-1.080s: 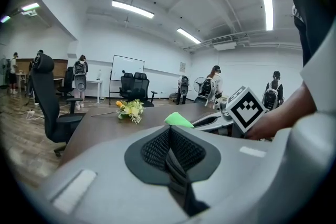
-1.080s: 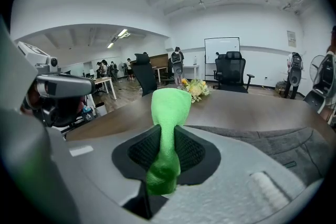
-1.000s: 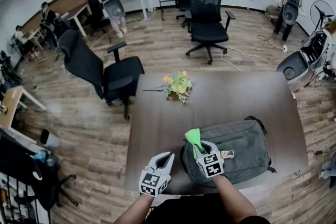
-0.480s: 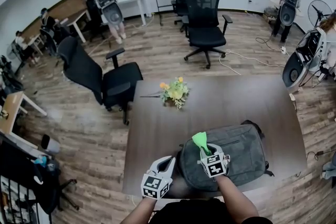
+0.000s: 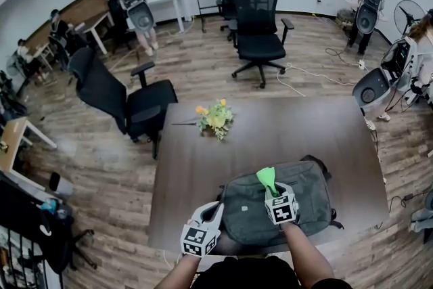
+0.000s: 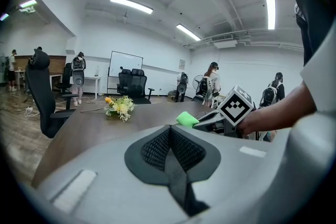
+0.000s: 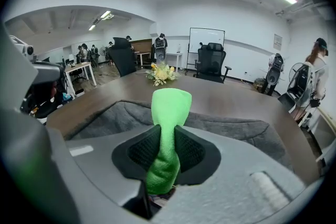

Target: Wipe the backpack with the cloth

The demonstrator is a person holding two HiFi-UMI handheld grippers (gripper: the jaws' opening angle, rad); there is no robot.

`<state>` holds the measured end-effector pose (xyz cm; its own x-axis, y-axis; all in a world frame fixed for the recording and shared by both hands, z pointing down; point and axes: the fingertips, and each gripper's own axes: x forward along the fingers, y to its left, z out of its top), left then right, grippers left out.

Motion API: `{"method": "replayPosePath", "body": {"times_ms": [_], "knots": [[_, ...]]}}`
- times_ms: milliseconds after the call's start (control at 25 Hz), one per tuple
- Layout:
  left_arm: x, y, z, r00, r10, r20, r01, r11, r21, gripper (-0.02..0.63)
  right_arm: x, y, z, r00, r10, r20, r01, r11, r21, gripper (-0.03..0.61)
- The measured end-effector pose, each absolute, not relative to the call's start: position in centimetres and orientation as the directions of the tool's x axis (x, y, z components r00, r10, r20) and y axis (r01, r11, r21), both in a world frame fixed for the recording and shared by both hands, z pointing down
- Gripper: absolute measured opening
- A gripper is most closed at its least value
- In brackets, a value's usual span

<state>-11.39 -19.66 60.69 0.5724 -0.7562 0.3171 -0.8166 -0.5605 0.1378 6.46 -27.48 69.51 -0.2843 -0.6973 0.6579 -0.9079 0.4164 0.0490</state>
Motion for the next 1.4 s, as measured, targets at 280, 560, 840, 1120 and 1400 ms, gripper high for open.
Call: {"method": "replayPosePath", "body": {"times_ms": [280, 560, 840, 1120, 1400], "knots": [[-8.7, -19.4, 61.0, 0.579, -0.747, 0.327, -0.811, -0.569, 0.134, 0.018, 10.7, -27.9, 69.2, -0.224, -0.686, 0.692, -0.923, 0.378, 0.076, 0.083], [-7.2, -19.2, 61.6, 0.573, -0.744, 0.343, -0.813, -0.570, 0.123, 0.018, 14.7, -28.7, 68.9, -0.165, -0.695, 0.700, -0.935, 0.335, 0.113, 0.083], [-7.6, -19.3, 61.5, 0.563, -0.749, 0.349, -0.819, -0.564, 0.110, 0.018, 18.0, -29.3, 68.6, -0.084, -0.705, 0.704, -0.924, 0.320, 0.210, 0.084], [-8.0, -19.4, 61.4, 0.560, -0.754, 0.343, -0.821, -0.560, 0.107, 0.019, 21.1, -29.7, 67.8, -0.007, -0.719, 0.695, -0.936, 0.250, 0.249, 0.084], [-8.8, -19.1, 61.6, 0.551, -0.766, 0.331, -0.828, -0.551, 0.102, 0.018, 22.1, -29.9, 67.2, 0.031, -0.736, 0.677, -0.932, 0.224, 0.286, 0.084]]}}
